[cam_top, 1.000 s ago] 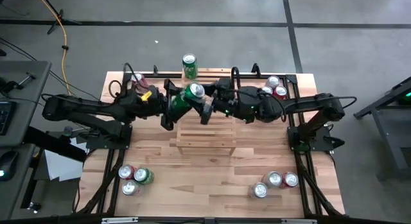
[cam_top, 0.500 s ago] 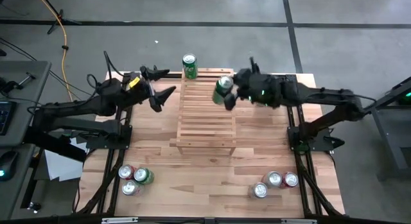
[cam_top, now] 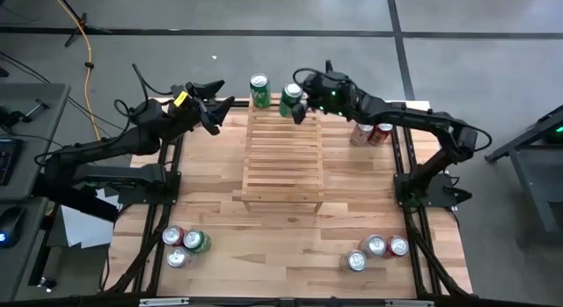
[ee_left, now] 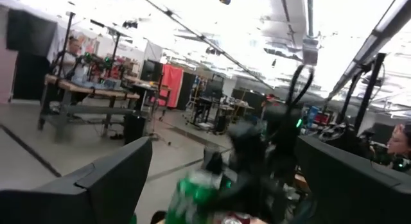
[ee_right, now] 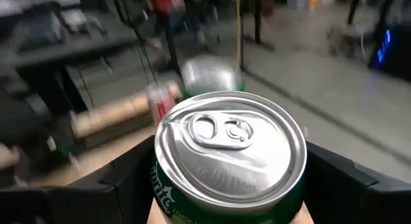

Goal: Place canned beverage on shelf
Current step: Put the right green soda can on the shelf aligned with the other green soda can

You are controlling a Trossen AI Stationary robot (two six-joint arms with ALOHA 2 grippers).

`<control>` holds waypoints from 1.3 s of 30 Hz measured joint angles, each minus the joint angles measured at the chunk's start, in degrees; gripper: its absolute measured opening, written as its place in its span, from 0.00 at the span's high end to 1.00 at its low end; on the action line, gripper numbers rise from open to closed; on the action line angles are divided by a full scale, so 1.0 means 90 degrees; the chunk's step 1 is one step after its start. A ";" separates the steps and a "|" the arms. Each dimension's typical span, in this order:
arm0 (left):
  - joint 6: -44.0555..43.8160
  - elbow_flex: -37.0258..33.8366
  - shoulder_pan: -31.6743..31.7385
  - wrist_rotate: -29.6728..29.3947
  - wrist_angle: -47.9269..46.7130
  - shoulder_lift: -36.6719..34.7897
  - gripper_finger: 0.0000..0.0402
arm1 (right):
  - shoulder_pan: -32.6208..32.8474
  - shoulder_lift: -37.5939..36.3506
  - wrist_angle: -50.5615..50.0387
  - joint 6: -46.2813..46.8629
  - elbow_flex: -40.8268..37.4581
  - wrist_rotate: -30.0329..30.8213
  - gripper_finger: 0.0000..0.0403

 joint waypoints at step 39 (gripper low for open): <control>0.0434 0.1295 0.1520 0.2157 -0.2171 0.0125 0.07 | -0.0056 0.1400 -0.1311 -0.0603 0.1654 0.0762 0.27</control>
